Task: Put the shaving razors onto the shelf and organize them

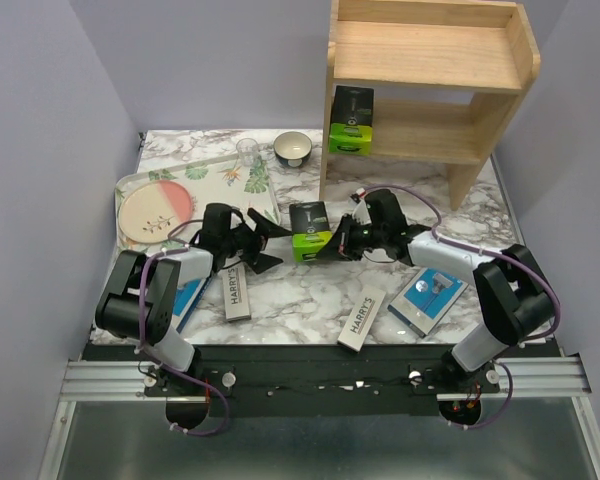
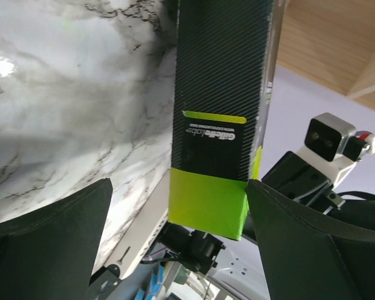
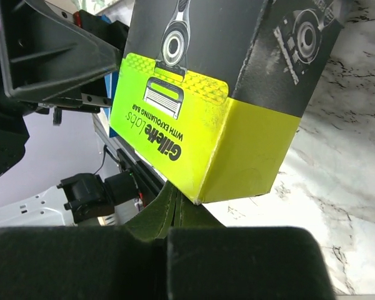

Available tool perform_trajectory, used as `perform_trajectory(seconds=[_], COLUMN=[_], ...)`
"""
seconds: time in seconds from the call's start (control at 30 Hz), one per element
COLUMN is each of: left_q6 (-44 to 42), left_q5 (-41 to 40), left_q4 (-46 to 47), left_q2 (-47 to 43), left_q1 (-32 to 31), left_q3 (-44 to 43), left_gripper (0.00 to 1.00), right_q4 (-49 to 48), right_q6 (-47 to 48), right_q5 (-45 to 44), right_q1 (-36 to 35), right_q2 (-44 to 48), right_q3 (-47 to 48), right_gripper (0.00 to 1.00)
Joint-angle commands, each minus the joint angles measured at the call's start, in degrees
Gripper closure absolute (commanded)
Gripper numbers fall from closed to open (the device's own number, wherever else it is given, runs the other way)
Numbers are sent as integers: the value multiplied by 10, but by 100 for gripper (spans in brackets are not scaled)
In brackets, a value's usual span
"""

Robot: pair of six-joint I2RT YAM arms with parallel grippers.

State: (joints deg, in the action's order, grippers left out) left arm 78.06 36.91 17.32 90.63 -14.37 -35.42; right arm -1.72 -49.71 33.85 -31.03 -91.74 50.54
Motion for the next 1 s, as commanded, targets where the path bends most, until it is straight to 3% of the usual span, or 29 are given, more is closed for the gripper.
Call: perform_trajectory(seconds=[0.0, 0.43, 0.53, 0.63, 0.67, 0.83, 0.87, 0.97], left_q6=[17, 82, 98, 107, 106, 70, 61, 26], left_q5=[35, 45, 53, 60, 62, 57, 56, 54], left_q4=[9, 110, 155, 181, 171, 106, 103, 90], left_q2=[-7, 44, 61, 65, 64, 22, 16, -4], left_q1=[-12, -57, -57, -55, -54, -35, -33, -31], left_q3=[-14, -22, -35, -45, -46, -39, -36, -33], left_gripper=[3, 7, 15, 31, 39, 46, 54, 64], right_q4=[-32, -28, -28, -30, -30, -28, -29, -8], right_q6=[-12, -6, -8, -6, -6, 1, 5, 20], right_q5=[3, -4, -7, -7, -8, -19, -19, -41], right_q1=[-16, -35, -36, -36, -36, -36, -36, -36], right_q2=[4, 11, 11, 17, 20, 32, 36, 46], right_q3=[5, 7, 3, -4, -10, -19, -19, -15], right_gripper=[99, 100, 99, 99, 99, 99, 99, 79])
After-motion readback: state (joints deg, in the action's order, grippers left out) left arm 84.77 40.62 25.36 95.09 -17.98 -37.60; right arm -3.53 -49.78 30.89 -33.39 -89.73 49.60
